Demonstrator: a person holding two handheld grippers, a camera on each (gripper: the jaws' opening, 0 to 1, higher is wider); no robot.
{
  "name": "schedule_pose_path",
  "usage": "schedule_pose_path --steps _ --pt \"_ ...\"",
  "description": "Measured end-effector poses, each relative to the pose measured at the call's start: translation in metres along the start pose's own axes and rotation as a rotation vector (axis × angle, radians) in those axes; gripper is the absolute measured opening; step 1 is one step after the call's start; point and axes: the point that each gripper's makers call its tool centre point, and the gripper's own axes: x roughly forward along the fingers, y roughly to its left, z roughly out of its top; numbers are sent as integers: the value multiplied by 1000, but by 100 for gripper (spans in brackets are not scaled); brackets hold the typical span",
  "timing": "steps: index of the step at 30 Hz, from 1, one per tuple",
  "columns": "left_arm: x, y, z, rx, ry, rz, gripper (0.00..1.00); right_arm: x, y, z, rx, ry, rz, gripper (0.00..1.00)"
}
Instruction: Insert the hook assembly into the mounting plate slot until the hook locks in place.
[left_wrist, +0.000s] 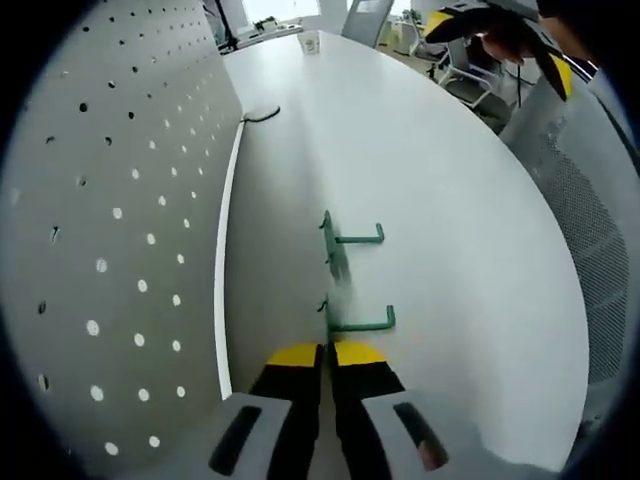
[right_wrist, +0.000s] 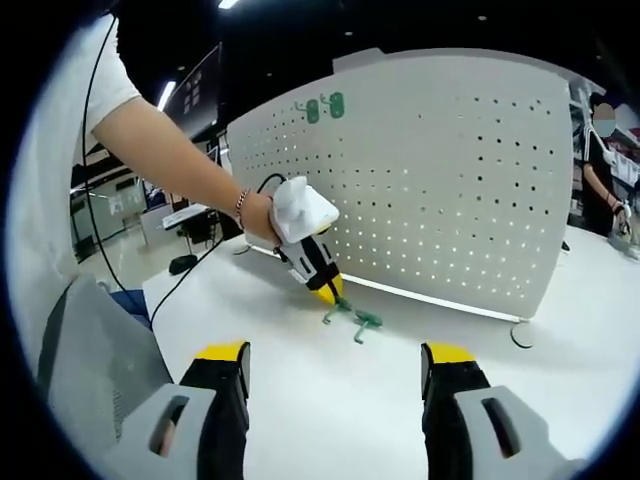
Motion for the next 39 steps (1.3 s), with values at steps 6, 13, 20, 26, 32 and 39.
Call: schedule_pose_path --steps 6,13,20,26,32,39 --pt "0 0 0 18 7 4 4 0 -1 -2 0 4 -3 67" --pt "1 -1 4 -38 -50 6 3 0 1 -3 0 5 0 67" --pt "-9 1 14 -84 -168 55 3 -4 -3 1 7 -15 -17 67" --pt "-19 -1 20 -73 -200 84 3 -6 -5 2 11 -23 -26 67" --pt "-30 -1 28 -86 -240 107 3 -8 -4 3 12 -31 -26 67" --pt "-50 0 38 -101 -303 153 3 -9 1 5 12 -36 -22 67"
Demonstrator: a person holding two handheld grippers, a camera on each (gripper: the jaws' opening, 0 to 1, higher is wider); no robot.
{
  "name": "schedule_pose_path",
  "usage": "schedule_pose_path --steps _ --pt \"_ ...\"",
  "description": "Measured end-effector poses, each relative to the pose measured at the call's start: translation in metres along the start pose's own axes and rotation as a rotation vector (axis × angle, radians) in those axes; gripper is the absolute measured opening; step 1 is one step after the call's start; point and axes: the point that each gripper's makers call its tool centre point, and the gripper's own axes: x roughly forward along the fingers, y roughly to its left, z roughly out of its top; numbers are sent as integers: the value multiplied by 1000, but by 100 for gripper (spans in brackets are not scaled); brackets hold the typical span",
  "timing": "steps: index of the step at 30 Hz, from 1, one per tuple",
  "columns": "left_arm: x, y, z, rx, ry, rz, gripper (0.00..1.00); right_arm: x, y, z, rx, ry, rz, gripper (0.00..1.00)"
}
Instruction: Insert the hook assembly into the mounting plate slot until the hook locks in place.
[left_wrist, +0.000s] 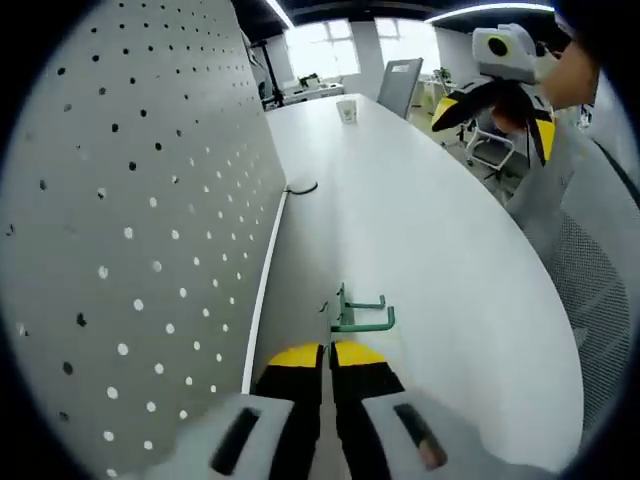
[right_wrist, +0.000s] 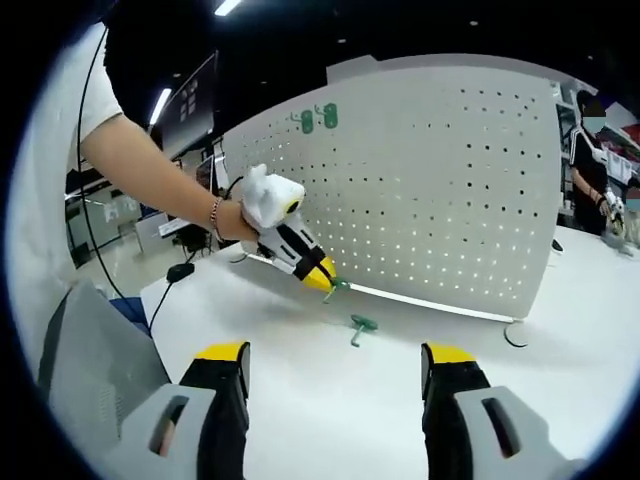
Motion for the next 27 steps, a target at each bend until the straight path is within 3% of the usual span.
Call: schedule_pose_path --steps 9,27 --pt "-22 -1 19 -19 -80 61 3 -2 1 7 -10 -13 10 68" --pt "-65 -2 63 -133 -264 180 3 1 11 31 -26 -66 36 68"
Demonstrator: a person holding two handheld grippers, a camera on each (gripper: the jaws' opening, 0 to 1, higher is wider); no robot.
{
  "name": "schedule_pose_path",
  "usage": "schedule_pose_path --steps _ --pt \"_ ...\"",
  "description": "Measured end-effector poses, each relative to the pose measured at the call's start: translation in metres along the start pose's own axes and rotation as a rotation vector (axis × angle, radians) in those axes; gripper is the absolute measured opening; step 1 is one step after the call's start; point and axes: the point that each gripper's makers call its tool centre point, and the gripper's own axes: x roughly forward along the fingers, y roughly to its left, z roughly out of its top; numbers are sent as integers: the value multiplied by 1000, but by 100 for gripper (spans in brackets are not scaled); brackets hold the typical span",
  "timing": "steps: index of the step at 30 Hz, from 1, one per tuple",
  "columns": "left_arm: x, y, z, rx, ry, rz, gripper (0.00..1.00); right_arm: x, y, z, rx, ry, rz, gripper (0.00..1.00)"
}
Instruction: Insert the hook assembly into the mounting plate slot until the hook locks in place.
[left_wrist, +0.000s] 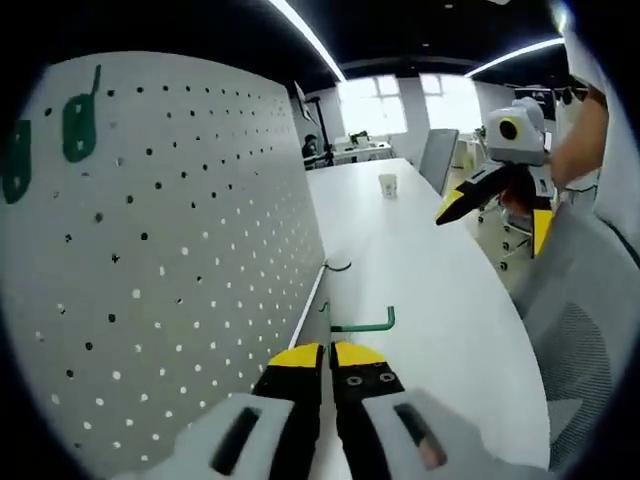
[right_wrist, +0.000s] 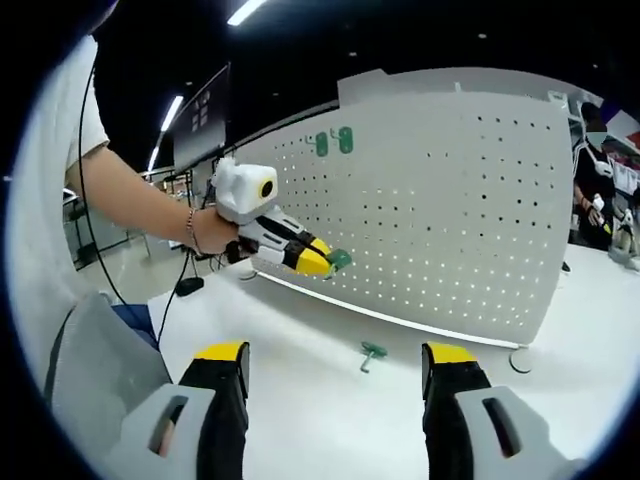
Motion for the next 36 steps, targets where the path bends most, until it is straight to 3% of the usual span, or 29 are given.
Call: schedule_pose_path --steps 4,10,14,20,27,30,32,36 --pt "-5 -6 6 28 -3 11 3 0 2 -2 5 -1 7 68" --pt "-17 -12 24 13 -68 58 3 -1 5 -2 14 -12 7 68" --pt "-27 -11 26 -57 -126 99 3 0 8 0 14 -22 13 68" --pt "-41 -12 25 -106 -158 144 3 1 12 4 1 -27 26 68" --pt "-60 -7 35 -197 -246 208 3 2 16 11 -3 -43 38 68" --pt "-67 -9 38 -205 -259 225 3 3 18 13 -7 -49 42 68" --pt "-73 -11 44 -232 -298 240 3 3 19 16 -6 -57 45 68" --pt "-82 -17 43 -229 -308 257 3 3 22 19 -3 -67 50 68"
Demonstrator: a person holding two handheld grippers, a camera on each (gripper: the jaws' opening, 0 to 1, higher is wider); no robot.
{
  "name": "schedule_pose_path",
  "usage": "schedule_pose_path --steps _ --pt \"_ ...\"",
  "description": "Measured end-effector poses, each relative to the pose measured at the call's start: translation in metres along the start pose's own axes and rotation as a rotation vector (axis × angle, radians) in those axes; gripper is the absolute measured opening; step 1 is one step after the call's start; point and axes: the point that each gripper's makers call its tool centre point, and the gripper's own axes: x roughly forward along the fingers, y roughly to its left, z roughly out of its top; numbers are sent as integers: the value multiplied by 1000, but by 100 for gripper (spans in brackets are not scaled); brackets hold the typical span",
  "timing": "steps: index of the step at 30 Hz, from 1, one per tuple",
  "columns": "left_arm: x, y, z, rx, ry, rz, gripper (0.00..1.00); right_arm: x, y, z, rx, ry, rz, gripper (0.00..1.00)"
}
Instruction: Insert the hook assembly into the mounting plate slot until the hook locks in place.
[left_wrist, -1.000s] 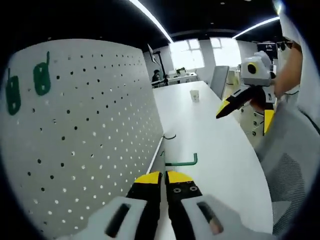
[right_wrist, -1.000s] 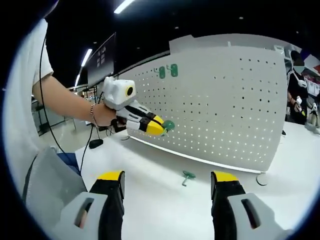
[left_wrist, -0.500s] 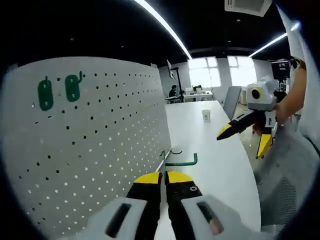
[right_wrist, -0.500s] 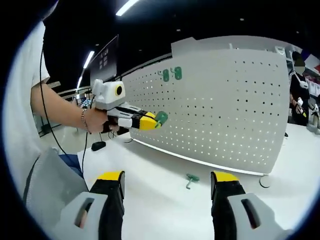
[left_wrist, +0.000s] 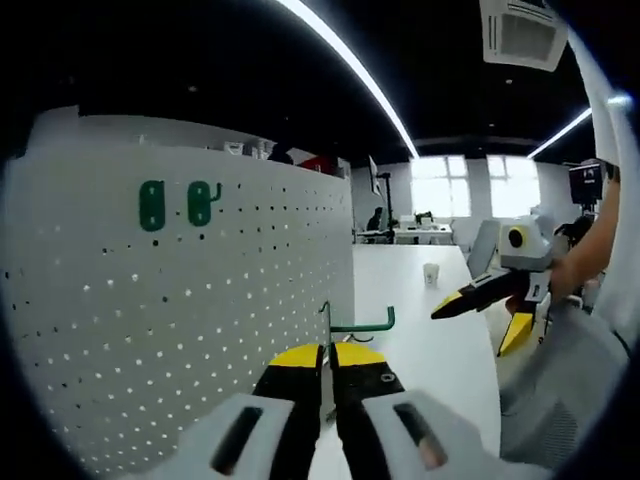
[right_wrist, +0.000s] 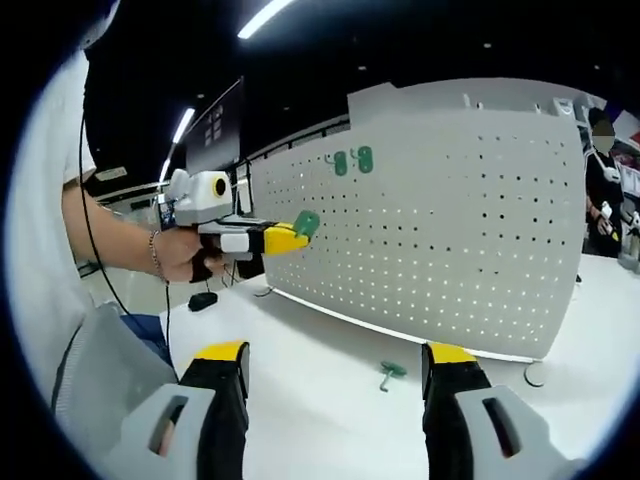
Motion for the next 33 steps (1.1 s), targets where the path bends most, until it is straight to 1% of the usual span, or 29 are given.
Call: schedule_pose_path --steps 2,4,5,8,12,18,20,21,28,32,33 --pt "-5 2 -2 -32 -12 20 3 0 2 0 -1 2 5 68" --pt "-13 4 -6 -40 -15 45 3 0 4 0 -2 -1 12 68" --pt "-15 3 -8 -52 -20 47 3 -1 6 1 -3 -2 16 68" --pt "-26 2 -11 -54 -26 67 3 -2 8 2 0 -7 21 68" --pt "-38 2 -6 -83 -72 104 3 -4 12 4 4 -22 35 68" --pt "-49 -1 -2 -78 -101 128 3 -8 15 4 11 -33 42 68" --pt "-54 1 -3 -92 -119 145 3 -9 16 3 8 -30 44 68" --pt "-57 3 -4 -116 -126 164 3 -9 16 3 6 -29 45 68" --pt "-61 0 -7 -133 -130 181 3 -10 17 4 4 -25 47 68" --pt "-59 -3 -7 -133 -128 178 3 -9 19 7 0 -36 47 68" --pt "-59 -3 -7 -132 -129 177 3 -9 21 12 -3 -55 55 67"
